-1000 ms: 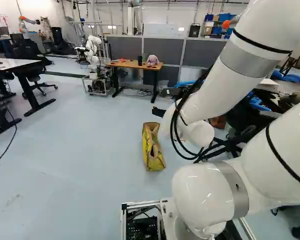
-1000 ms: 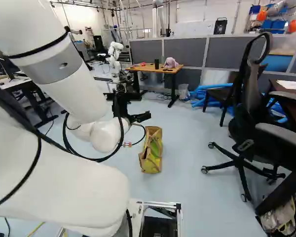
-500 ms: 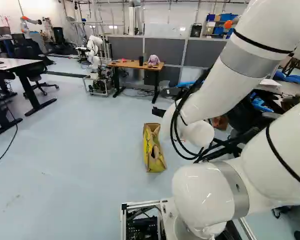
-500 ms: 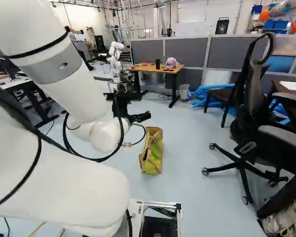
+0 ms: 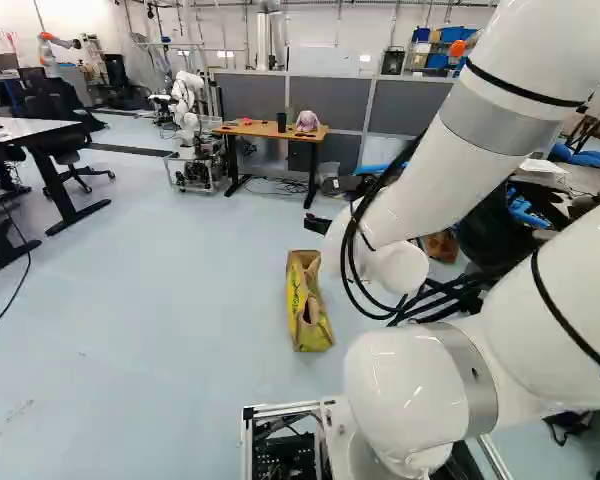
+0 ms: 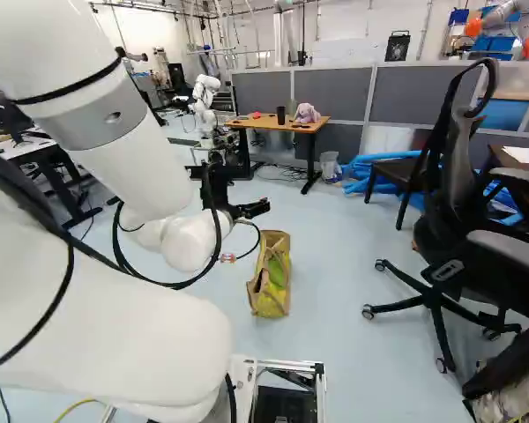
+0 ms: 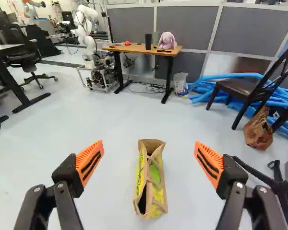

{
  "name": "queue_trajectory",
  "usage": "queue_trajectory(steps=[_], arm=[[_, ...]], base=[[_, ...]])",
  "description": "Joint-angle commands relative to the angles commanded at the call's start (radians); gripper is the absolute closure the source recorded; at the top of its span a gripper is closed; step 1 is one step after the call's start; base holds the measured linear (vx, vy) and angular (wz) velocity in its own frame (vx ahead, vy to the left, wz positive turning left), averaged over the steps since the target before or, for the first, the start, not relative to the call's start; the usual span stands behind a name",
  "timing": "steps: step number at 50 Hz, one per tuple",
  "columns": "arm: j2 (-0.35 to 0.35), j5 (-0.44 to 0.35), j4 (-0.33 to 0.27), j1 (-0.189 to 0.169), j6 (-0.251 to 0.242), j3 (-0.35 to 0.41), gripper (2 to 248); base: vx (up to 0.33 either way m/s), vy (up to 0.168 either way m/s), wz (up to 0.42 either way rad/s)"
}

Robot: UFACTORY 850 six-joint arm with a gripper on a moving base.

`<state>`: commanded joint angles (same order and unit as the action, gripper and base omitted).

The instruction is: Pick up the bag on the ground and place it on the table

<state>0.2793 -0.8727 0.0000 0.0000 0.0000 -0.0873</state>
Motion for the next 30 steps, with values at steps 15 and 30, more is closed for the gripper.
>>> queue_trajectory(steps=[15, 30], arm=[[0.000, 0.000, 0.000, 0.000, 0.000, 0.000, 3], [0.000, 0.000, 0.000, 0.000, 0.000, 0.000, 3]], base=[[0.071, 0.016, 0.056], [0.089, 0.049, 0.225]])
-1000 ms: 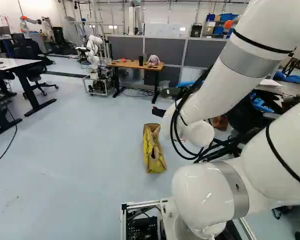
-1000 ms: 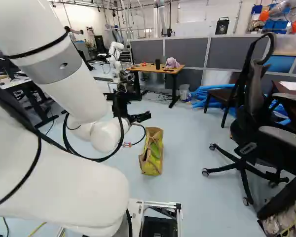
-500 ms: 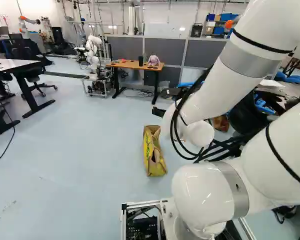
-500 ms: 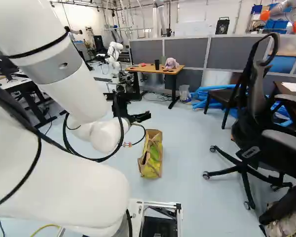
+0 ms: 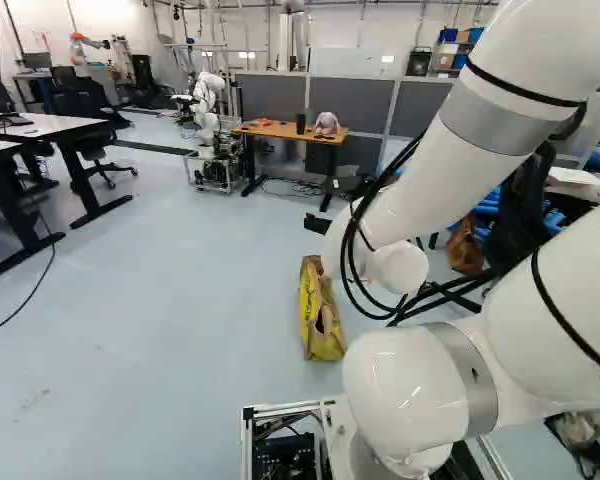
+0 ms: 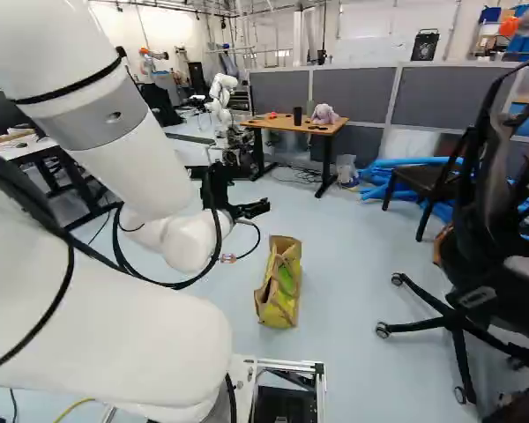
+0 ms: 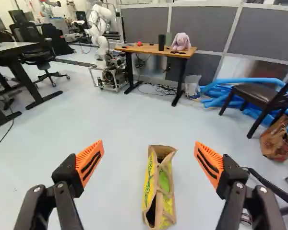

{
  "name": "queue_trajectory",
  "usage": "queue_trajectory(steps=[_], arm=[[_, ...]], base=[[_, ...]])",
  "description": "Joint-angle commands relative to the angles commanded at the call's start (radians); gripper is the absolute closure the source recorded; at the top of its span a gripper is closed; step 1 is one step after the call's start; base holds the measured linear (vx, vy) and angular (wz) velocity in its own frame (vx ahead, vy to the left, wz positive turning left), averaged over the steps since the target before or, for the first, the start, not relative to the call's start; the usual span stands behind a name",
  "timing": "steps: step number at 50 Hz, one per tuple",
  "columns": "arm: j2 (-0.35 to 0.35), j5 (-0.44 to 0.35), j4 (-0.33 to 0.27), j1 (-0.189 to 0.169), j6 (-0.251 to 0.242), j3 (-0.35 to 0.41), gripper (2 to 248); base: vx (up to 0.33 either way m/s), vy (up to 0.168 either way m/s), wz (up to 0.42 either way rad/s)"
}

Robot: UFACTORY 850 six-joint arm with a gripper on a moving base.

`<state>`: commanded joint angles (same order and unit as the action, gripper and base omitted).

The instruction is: Pick up the bag on the ground and place it on the table

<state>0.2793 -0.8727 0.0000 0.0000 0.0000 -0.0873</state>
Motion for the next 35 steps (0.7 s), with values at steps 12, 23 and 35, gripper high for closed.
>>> queue_trajectory(steps=[12, 23, 35], arm=[[0.000, 0.000, 0.000, 0.000, 0.000, 0.000, 3], [0.000, 0.000, 0.000, 0.000, 0.000, 0.000, 3], [0.000, 0.000, 0.000, 0.000, 0.000, 0.000, 3]], base=[[0.106, 0.008, 0.013], [0.099, 0.004, 0.000], [0.103, 0.003, -0.002]])
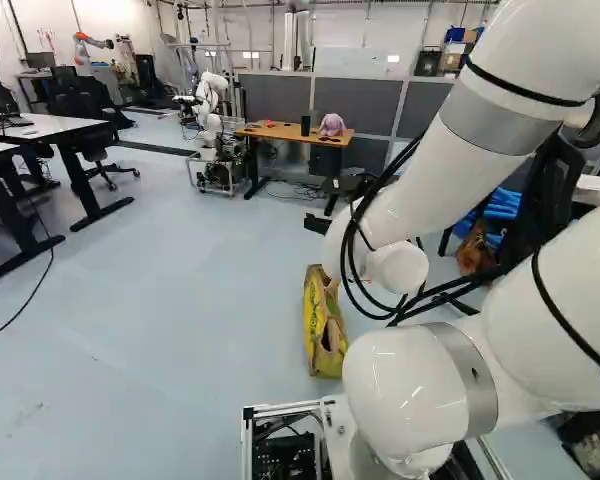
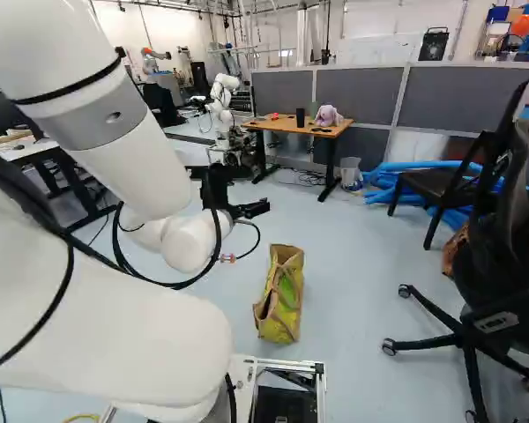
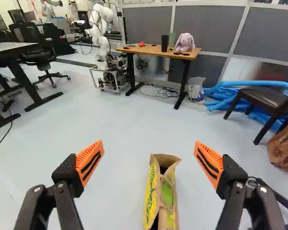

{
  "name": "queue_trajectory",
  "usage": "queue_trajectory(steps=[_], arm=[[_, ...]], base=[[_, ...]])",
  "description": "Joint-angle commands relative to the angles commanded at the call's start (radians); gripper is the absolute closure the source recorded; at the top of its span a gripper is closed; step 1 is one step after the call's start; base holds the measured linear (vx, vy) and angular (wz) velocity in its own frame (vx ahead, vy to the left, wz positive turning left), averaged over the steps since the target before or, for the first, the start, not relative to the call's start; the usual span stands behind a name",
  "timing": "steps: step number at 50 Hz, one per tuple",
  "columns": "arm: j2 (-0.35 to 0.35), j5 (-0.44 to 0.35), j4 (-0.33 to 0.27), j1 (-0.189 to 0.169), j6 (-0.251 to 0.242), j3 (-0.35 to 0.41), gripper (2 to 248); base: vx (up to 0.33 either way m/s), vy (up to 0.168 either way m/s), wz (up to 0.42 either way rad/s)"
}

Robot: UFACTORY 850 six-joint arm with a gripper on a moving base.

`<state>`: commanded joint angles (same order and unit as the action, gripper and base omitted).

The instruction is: Pick up the bag on the ground and place it on the table

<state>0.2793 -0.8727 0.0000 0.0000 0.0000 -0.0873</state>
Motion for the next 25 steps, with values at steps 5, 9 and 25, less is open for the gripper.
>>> queue_trajectory(steps=[5, 9, 25], arm=[[0.000, 0.000, 0.000, 0.000, 0.000, 0.000, 3], [0.000, 0.000, 0.000, 0.000, 0.000, 0.000, 3], [-0.040, 0.000, 0.000, 0.000, 0.000, -0.034, 3]], base=[[0.097, 0.006, -0.001], [0.097, 0.001, -0.003], [0.042, 0.000, -0.001]])
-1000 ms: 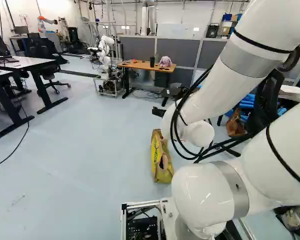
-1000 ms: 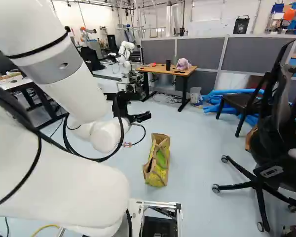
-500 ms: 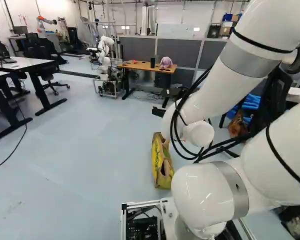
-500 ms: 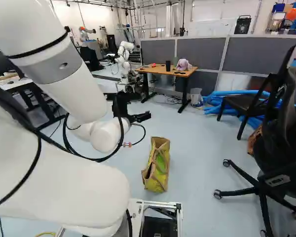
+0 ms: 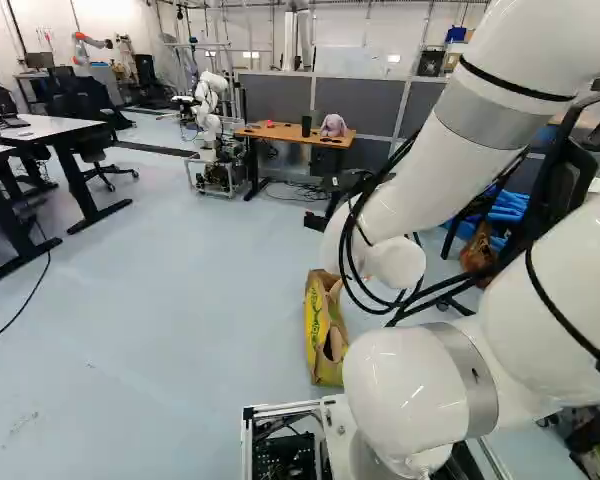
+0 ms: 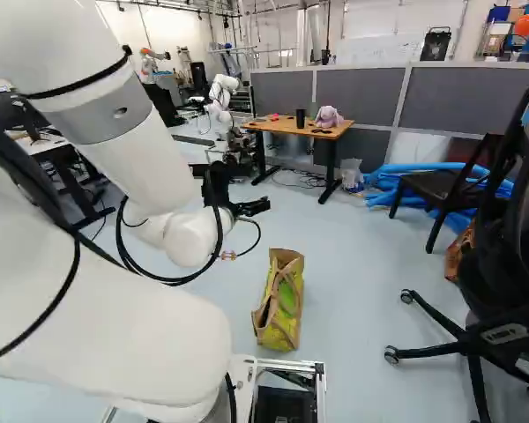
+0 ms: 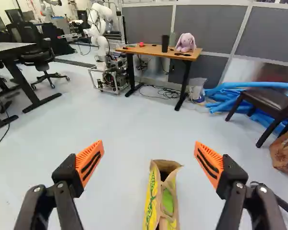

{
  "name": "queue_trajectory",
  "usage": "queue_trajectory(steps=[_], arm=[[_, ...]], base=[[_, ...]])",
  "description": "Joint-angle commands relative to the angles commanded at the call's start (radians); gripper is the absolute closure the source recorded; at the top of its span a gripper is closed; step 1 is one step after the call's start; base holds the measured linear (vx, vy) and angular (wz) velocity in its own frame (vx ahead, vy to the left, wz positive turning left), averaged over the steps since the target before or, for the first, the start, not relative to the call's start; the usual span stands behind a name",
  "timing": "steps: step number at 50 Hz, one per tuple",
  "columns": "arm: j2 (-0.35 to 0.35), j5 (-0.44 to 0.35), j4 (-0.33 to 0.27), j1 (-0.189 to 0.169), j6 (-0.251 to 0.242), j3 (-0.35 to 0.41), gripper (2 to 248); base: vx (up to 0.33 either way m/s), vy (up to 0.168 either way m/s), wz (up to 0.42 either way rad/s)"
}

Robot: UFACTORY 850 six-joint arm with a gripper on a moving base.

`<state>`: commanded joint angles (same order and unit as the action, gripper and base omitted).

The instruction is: Pick up the bag on the ground and place it on the table

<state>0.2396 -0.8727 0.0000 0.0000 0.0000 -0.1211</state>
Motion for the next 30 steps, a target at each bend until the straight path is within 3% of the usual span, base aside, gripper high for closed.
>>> queue_trajectory(steps=[14, 30], arm=[[-0.078, 0.047, 0.009, 0.000, 0.000, -0.069, 3], [-0.170, 0.191, 0.039, 0.000, 0.000, -0.156, 3]], base=[[0.000, 0.000, 0.000], [0.000, 0.000, 0.000]])
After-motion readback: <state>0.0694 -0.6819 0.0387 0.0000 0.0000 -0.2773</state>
